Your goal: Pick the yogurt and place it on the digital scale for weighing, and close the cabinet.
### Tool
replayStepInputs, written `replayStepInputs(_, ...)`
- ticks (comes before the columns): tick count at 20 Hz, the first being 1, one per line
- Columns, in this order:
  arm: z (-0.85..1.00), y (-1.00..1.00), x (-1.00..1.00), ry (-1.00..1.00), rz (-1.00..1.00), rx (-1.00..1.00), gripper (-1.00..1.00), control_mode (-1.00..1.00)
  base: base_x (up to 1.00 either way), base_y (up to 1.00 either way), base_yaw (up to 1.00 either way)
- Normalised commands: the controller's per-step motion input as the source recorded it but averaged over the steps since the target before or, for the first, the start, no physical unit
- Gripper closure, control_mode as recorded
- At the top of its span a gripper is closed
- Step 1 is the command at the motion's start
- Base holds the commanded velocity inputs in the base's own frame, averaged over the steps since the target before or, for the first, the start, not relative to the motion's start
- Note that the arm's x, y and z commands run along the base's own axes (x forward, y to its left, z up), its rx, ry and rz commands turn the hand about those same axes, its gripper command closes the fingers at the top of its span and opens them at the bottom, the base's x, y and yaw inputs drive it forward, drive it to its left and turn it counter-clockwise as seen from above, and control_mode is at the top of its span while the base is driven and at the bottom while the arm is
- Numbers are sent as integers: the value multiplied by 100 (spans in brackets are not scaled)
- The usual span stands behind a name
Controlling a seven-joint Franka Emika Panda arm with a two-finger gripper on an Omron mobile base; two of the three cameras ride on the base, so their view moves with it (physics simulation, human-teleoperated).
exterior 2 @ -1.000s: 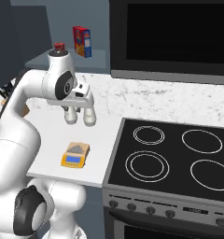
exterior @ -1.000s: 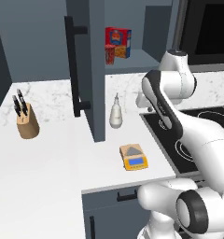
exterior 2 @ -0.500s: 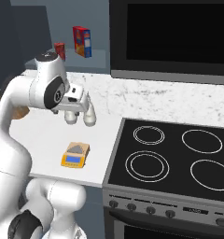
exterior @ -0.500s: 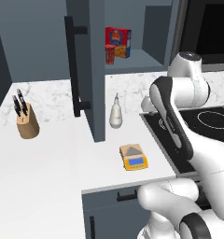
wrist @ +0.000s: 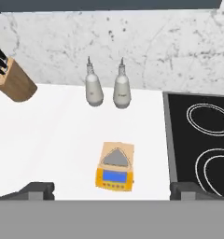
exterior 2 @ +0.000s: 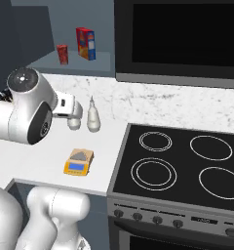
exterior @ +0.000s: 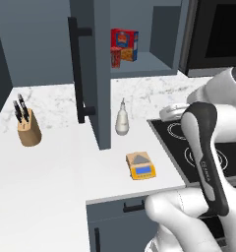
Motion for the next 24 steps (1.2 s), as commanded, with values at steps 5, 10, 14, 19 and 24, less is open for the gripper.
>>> replayStepInputs(5, 77, 4, -9, -11, 9, 5, -100, -100, 0, 0, 0)
replayStepInputs(10, 69, 28, 0, -2, 8, 1, -100, -100, 0, 0, 0)
replayStepInputs(14, 47, 15, 8, -3, 8, 2, -100, -100, 0, 0, 0)
replayStepInputs(19, 27, 25, 39, -8, 5, 1, -100, -100, 0, 0, 0)
replayStepInputs(24, 2, 20, 53, -17, 1, 0, -100, -100, 0, 0, 0)
